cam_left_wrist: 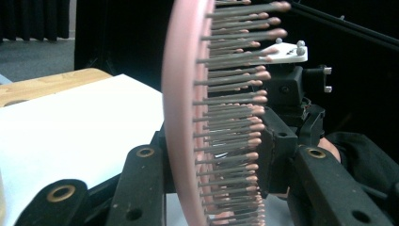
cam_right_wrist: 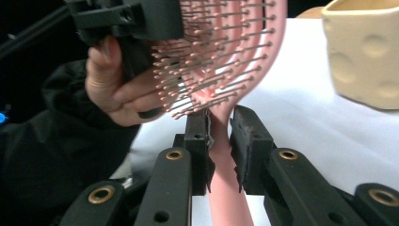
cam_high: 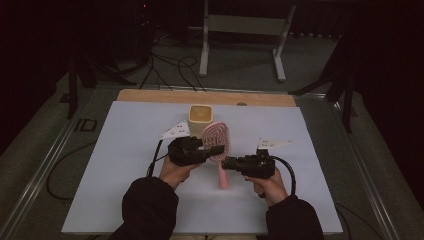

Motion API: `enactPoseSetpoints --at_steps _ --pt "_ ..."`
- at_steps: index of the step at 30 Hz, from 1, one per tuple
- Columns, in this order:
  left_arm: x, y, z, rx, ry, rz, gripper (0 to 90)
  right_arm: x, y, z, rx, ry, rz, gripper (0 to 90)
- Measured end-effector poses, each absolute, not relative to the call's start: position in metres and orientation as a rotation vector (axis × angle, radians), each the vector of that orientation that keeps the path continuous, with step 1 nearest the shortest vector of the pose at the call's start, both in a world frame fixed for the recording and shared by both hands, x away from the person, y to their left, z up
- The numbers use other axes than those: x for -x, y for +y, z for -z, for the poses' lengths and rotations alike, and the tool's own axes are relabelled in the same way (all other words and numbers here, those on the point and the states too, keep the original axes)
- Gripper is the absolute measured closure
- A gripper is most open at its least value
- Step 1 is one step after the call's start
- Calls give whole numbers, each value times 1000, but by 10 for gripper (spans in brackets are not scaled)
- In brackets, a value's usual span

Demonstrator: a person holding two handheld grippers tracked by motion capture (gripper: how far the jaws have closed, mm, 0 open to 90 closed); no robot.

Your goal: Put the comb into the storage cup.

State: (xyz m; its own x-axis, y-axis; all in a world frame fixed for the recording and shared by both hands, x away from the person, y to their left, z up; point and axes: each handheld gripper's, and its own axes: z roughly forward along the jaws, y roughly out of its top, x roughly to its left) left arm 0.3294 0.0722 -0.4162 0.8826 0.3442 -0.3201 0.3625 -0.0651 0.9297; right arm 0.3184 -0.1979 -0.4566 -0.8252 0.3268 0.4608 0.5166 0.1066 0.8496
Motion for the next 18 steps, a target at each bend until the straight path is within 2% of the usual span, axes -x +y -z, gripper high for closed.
enactPoseSetpoints --at_steps 3,11,14,18 --pt "-330 72 415 -1682 594 -49 640 -318 -199 455 859 -2243 1816 756" --pt "-331 76 415 -1673 657 -115 641 -305 -180 447 926 -2681 1729 441" --pt "-330 77 413 -1666 669 -136 642 -301 -171 447 941 -2846 1681 383" --pt "-331 80 411 -1649 686 -142 641 -298 -164 447 955 -2969 1631 236"
